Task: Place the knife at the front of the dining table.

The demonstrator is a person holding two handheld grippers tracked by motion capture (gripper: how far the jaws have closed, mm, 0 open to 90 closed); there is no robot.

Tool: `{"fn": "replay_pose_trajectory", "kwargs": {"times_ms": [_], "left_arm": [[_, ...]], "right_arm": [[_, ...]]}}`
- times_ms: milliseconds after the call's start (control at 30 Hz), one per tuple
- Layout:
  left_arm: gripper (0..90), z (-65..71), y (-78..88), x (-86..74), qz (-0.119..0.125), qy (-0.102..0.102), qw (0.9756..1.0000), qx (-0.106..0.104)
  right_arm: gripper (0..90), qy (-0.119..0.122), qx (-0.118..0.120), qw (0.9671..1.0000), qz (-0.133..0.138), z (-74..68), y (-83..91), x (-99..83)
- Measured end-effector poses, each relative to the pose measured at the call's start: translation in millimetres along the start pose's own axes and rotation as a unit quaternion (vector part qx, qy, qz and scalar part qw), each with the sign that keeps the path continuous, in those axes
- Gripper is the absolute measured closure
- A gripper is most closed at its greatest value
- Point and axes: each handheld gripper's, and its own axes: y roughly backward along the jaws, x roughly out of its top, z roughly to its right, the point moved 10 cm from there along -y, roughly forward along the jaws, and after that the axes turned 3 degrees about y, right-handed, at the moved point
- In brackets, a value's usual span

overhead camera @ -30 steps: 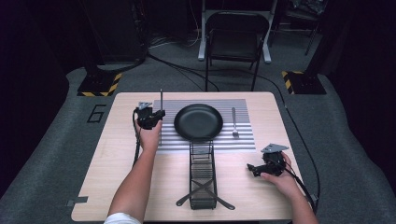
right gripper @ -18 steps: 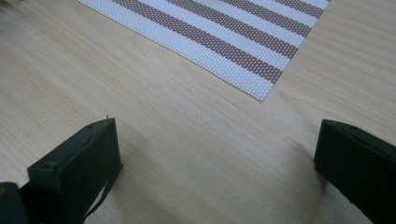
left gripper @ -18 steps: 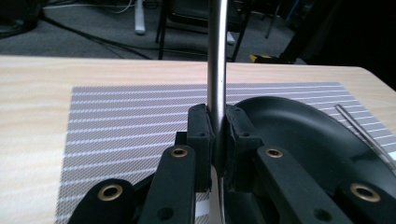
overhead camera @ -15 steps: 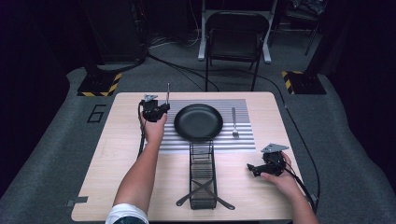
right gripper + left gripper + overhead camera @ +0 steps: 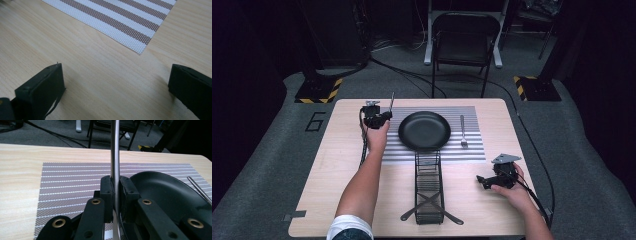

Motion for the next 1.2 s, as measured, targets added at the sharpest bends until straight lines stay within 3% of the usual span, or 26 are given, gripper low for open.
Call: {"fn": "replay_pose_trajectory", "kwargs": {"times_ms": [233, 433, 600, 867, 1200], "left_arm": [[82.0, -8.0, -6.9, -13.9, -0.007, 0.03, 0.9995, 0.011], [82.1, -18.1, -15.4, -30.0, -0.02, 0.054, 0.9979, 0.032], [82.1, -18.2, -23.3, -38.0, -0.023, 0.071, 0.9966, 0.033], [82.1, -13.0, -34.5, -44.9, -0.027, 0.074, 0.9964, 0.033], [82.1, -16.1, -42.0, -51.8, -0.038, 0.077, 0.9951, 0.048]], "right_arm": [[0.0, 0.0, 0.0, 1.0, 0.0, 0.0, 0.0, 0.0], [0.0, 0.0, 0.0, 1.0, 0.0, 0.0, 0.0, 0.0], [0.0, 0.0, 0.0, 1.0, 0.0, 0.0, 0.0, 0.1], [0.0, 0.001, 0.0, 1.0, 0.0, 0.0, 0.0, 0.0], [0.0, 0.001, 0.0, 1.0, 0.0, 0.1, -0.1, 0.1]]}}
